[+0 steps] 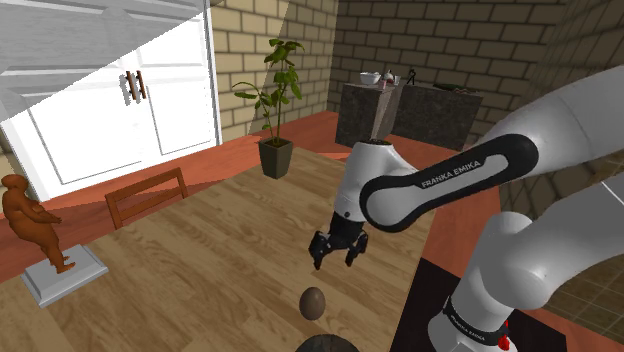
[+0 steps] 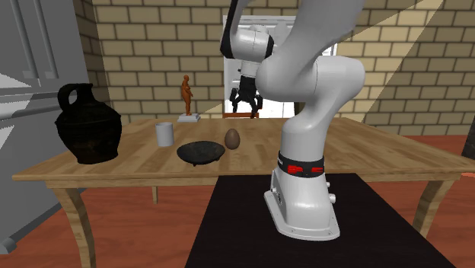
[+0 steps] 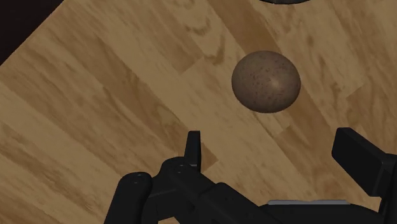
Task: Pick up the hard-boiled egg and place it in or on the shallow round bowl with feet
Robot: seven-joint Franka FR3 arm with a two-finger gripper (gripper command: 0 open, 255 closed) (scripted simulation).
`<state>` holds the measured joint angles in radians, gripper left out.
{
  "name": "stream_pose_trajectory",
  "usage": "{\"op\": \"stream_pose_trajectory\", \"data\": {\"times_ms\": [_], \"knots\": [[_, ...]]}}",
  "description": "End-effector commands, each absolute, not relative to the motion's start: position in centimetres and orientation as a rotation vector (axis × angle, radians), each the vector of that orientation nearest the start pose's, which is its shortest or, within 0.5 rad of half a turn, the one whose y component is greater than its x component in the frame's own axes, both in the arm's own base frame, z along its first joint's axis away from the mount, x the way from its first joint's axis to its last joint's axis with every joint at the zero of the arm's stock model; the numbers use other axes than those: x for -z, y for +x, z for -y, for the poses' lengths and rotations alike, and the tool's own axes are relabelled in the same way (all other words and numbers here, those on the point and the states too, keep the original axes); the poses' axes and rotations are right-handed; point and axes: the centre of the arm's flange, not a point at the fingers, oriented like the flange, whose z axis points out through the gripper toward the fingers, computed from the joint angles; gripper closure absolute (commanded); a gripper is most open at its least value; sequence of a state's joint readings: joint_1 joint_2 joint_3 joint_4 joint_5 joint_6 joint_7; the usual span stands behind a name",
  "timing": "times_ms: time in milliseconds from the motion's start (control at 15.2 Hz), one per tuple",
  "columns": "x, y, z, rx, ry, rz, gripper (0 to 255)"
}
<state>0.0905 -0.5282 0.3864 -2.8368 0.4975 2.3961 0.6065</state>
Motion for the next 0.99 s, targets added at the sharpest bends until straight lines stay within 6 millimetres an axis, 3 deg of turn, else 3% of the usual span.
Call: {"op": "stream_pose_trajectory", "data": {"times_ms": [0, 198, 660, 924], "knots": [[-31.9, 32.0, -16.6, -0.006, -2.828, -0.836, 0], [-29.0, 32.3, -18.5, -0.012, -2.788, -0.916, 0], [-25.4, 32.6, -19.2, -0.012, -2.788, -0.916, 0], [-25.1, 32.6, -19.3, -0.012, -2.788, -0.916, 0]]}}
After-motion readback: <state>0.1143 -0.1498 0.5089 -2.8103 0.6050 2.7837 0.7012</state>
